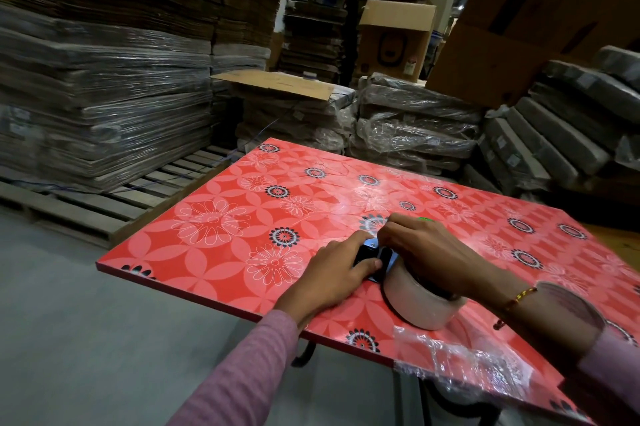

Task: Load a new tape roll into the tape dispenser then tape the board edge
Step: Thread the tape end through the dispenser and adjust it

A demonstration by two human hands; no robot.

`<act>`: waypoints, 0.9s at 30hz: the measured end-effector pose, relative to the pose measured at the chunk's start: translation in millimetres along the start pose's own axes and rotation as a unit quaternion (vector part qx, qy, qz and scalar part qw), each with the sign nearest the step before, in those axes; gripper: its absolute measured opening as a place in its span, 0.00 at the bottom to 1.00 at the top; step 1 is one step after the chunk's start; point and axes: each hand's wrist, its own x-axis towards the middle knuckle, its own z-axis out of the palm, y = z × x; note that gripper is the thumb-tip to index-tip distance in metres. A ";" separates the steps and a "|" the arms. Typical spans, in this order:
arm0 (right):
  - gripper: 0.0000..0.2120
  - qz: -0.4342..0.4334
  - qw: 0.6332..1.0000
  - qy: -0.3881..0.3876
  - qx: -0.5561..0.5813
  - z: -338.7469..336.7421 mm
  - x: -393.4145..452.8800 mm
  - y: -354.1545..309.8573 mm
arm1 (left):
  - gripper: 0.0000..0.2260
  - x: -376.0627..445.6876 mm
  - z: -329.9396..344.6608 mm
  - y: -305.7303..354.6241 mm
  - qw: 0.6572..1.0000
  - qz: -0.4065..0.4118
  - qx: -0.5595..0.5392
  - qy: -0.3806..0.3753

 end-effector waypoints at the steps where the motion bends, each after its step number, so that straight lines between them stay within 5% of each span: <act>1: 0.10 0.004 1.000 0.001 0.001 0.3 -0.3 0.5 | 0.16 -0.3 0.1 0.7 1.000 0.002 0.002 0.002; 14: 0.09 0.014 0.999 0.015 0.025 -1.0 1.8 -4.8 | 0.12 -10.0 6.9 14.8 0.979 0.051 0.155 0.125; 22: 0.09 0.063 0.992 0.000 0.113 -6.7 4.8 -6.5 | 0.14 -11.6 5.9 13.0 0.981 0.055 0.142 0.120; 27: 0.04 0.130 0.981 0.060 0.132 -6.9 -0.7 -16.6 | 0.22 -9.0 6.5 9.5 0.983 0.043 0.140 0.115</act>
